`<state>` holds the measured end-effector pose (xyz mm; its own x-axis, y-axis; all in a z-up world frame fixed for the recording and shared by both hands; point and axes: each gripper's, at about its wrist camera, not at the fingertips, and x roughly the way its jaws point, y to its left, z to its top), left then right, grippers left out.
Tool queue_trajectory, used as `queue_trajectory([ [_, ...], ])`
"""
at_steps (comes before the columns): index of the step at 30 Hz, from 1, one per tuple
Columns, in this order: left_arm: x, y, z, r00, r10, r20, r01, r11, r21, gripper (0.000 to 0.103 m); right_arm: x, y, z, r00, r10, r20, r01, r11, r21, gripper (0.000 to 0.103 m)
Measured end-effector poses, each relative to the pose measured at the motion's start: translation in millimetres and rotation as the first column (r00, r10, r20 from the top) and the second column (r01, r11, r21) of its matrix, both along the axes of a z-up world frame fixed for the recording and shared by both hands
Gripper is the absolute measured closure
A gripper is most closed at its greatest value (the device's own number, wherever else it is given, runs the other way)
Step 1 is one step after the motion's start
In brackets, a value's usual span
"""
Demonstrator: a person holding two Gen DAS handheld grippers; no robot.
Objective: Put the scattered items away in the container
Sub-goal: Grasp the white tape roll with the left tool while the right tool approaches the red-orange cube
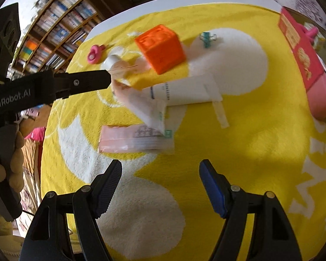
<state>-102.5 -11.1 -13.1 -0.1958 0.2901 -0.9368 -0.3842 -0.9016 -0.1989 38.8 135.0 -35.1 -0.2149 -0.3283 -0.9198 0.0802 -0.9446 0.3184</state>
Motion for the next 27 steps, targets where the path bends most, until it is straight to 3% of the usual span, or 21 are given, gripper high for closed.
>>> queue_trajectory([
  [9, -32, -21, -11, 0.992, 0.127, 0.013, -0.126, 0.992, -0.021, 0.038, -5, 15, 5, 0.998, -0.063, -0.024, 0.064, 0.998, 0.017, 0.026],
  [18, -53, -17, -26, 0.997, 0.081, 0.003, -0.081, 0.995, -0.05, 0.038, -18, 25, 5, 0.996, -0.086, -0.03, 0.087, 0.996, 0.026, 0.026],
  [27, -68, -18, -51, 0.997, 0.052, 0.051, -0.049, 0.998, -0.049, 0.038, -43, 25, 9, 0.994, -0.093, -0.052, 0.095, 0.995, 0.039, 0.026],
])
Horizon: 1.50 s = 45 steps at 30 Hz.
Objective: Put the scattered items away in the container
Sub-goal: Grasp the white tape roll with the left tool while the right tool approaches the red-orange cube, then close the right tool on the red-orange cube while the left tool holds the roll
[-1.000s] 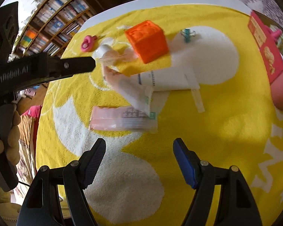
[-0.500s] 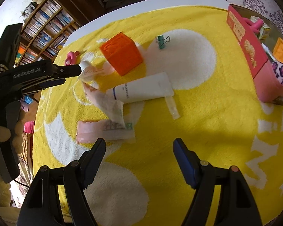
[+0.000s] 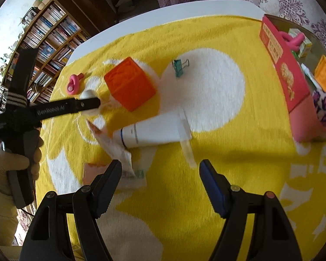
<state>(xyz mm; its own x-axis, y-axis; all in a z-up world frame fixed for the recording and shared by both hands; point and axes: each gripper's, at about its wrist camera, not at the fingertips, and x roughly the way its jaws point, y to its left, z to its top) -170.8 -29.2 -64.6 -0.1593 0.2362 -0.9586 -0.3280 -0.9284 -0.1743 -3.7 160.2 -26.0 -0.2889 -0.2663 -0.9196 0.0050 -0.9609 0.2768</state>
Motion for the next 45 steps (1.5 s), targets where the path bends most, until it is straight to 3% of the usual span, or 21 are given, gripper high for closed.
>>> queue_trajectory([
  [7, -2, 4, -10, 0.999, -0.042, -0.012, 0.042, 0.999, 0.019, 0.038, -27, -4, 5, 1.0, 0.001, -0.027, -0.001, 1.0, 0.008, 0.026],
  [8, -1, 5, -10, 0.999, -0.048, -0.018, 0.049, 0.999, 0.017, 0.04, -31, -5, 6, 0.999, 0.006, -0.032, -0.006, 1.0, 0.011, 0.026],
  [9, -1, 5, -10, 0.998, -0.054, -0.024, 0.054, 0.998, 0.017, 0.049, -35, -7, 7, 0.999, 0.012, -0.039, -0.012, 1.0, 0.015, 0.026],
  [10, -1, 5, -9, 0.998, -0.055, -0.028, 0.055, 0.998, 0.019, 0.049, -40, -9, 9, 0.999, 0.019, -0.045, -0.018, 1.0, 0.019, 0.026],
  [20, -1, -11, 5, 0.999, 0.013, -0.042, -0.012, 0.999, 0.046, 0.05, -79, -32, 13, 0.99, 0.101, -0.094, -0.096, 0.994, 0.052, 0.026],
  [41, 19, -32, 40, 0.985, 0.1, -0.141, -0.108, 0.993, -0.051, 0.05, -115, -69, -19, 0.962, 0.264, -0.063, -0.255, 0.958, 0.13, 0.026],
  [45, 24, -30, 45, 0.983, 0.101, -0.151, -0.112, 0.992, -0.065, 0.05, -115, -73, -23, 0.959, 0.279, -0.056, -0.27, 0.953, 0.136, 0.04],
])
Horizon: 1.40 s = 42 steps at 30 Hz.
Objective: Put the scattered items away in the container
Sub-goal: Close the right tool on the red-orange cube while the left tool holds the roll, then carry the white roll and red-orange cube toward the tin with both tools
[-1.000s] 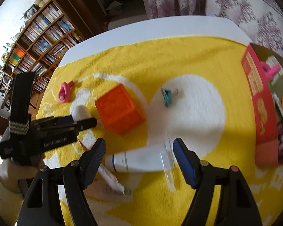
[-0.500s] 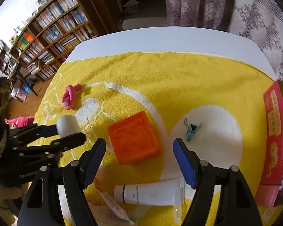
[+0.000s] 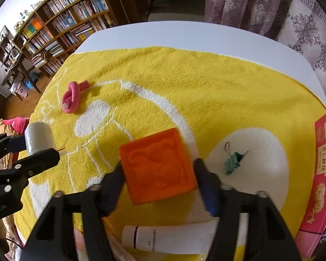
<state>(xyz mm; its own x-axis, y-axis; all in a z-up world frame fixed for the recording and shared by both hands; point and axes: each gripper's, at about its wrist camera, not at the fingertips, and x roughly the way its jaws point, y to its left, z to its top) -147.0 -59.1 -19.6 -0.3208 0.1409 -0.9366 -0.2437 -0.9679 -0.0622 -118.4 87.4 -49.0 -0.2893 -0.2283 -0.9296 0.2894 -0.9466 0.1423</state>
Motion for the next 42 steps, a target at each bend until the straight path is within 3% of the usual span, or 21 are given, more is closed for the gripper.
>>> queue_trajectory([
  [9, 12, 15, 15, 0.999, -0.006, -0.033, 0.006, 1.0, -0.018, 0.05, 12, 12, 11, 1.0, -0.02, -0.015, 0.02, 0.999, -0.033, 0.041],
  [19, 26, 56, 34, 0.996, -0.041, -0.074, 0.04, 0.999, -0.022, 0.05, 30, 55, 46, 0.994, -0.082, -0.071, 0.076, 0.994, -0.082, 0.042],
  [42, 73, 214, 54, 0.971, -0.207, -0.123, 0.207, 0.978, -0.011, 0.05, 89, 222, 105, 0.942, -0.287, -0.171, 0.265, 0.954, -0.142, 0.041],
])
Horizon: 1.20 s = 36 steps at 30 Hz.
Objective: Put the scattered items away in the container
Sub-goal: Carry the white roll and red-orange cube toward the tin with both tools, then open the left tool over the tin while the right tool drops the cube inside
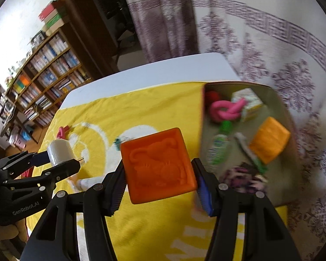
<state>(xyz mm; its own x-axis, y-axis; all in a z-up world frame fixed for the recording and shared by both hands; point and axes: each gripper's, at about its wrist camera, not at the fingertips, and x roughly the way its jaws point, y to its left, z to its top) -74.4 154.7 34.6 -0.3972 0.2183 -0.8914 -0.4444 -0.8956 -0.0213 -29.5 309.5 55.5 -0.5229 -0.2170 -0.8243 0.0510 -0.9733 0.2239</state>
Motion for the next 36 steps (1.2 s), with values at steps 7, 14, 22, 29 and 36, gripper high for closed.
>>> queue_trajectory([
  [7, 3, 59, 2, 0.997, -0.078, 0.0, 0.078, 0.997, 0.017, 0.05, 13, 61, 9, 0.995, -0.1, -0.021, 0.1, 0.995, 0.002, 0.041],
  [14, -2, 108, 6, 0.99, -0.141, -0.005, 0.141, 0.989, 0.038, 0.05, 22, 109, 11, 0.985, -0.173, -0.025, 0.174, 0.985, 0.013, 0.041],
  [22, -15, 152, 12, 0.982, -0.191, -0.009, 0.191, 0.979, 0.07, 0.05, 23, 130, 8, 0.982, -0.189, -0.028, 0.19, 0.981, 0.031, 0.041],
  [29, -31, 171, 10, 0.984, -0.172, 0.042, 0.164, 0.975, 0.15, 0.024, 15, 135, 0, 0.982, -0.189, -0.008, 0.189, 0.981, 0.032, 0.038],
  [36, -37, 161, 8, 0.988, -0.143, 0.055, 0.13, 0.974, 0.187, 0.023, 12, 139, -3, 0.979, -0.204, -0.004, 0.204, 0.978, 0.031, 0.032],
])
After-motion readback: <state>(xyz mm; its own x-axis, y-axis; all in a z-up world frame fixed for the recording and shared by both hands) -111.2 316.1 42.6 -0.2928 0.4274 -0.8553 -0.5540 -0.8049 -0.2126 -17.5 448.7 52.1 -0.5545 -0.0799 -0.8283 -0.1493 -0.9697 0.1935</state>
